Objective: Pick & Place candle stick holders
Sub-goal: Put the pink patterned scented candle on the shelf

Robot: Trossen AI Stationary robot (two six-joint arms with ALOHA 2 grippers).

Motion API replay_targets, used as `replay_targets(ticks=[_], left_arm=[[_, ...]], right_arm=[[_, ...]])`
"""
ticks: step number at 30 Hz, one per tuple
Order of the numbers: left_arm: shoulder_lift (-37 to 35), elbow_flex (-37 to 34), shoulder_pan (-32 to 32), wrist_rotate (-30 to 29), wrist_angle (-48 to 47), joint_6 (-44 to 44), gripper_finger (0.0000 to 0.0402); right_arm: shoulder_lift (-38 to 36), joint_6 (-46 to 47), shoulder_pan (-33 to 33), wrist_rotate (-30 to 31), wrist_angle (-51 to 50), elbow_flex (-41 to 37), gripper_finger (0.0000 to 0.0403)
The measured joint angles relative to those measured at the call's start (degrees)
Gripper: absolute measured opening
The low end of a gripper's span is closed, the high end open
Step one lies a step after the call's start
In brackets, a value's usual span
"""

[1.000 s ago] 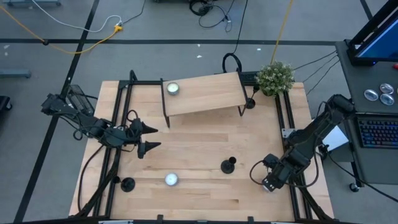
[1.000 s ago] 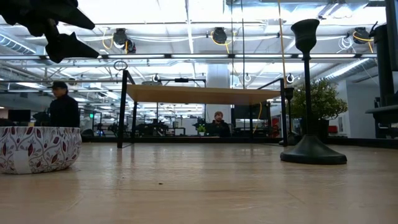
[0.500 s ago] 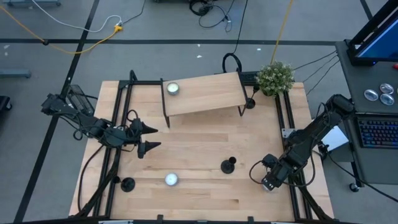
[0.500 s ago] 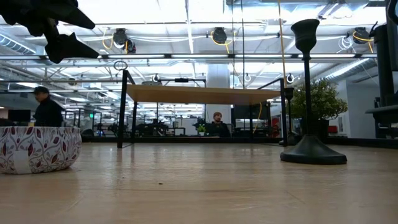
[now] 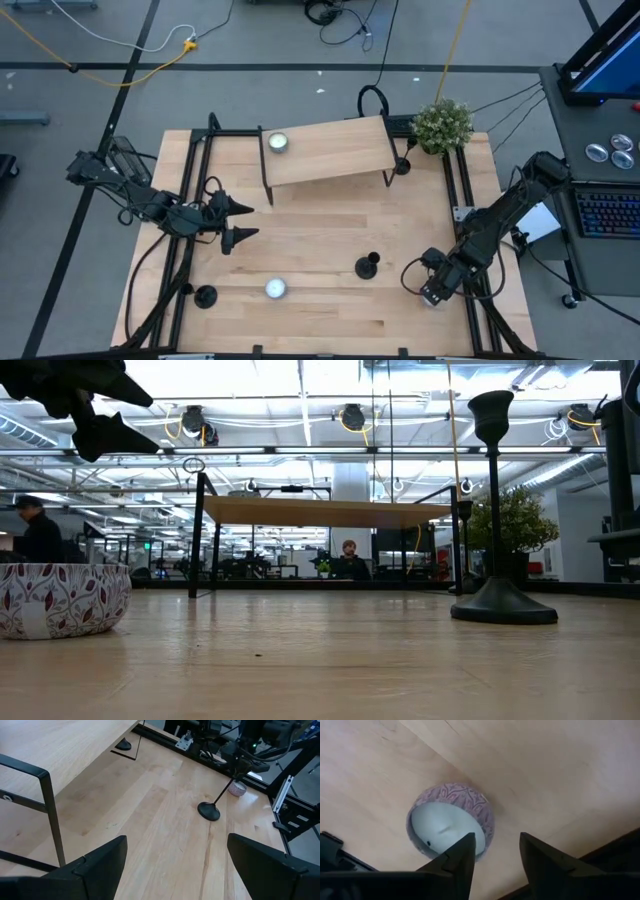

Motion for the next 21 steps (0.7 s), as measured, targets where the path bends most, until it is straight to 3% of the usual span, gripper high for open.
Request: replay_targets(ticks=[9,21], left_arm=[[0.0,0.0,0.0,0.0,0.0,-0.5,0.0351],[0.0,0.0,0.0,0.0,0.0,-0.9,0.0351]], right_arm=[[0.0,0.2,0.0,2.6,2.0,-0.8,0.0114],[0.0,-0.4,0.0,2.6,2.4,-0.8,0.0044]])
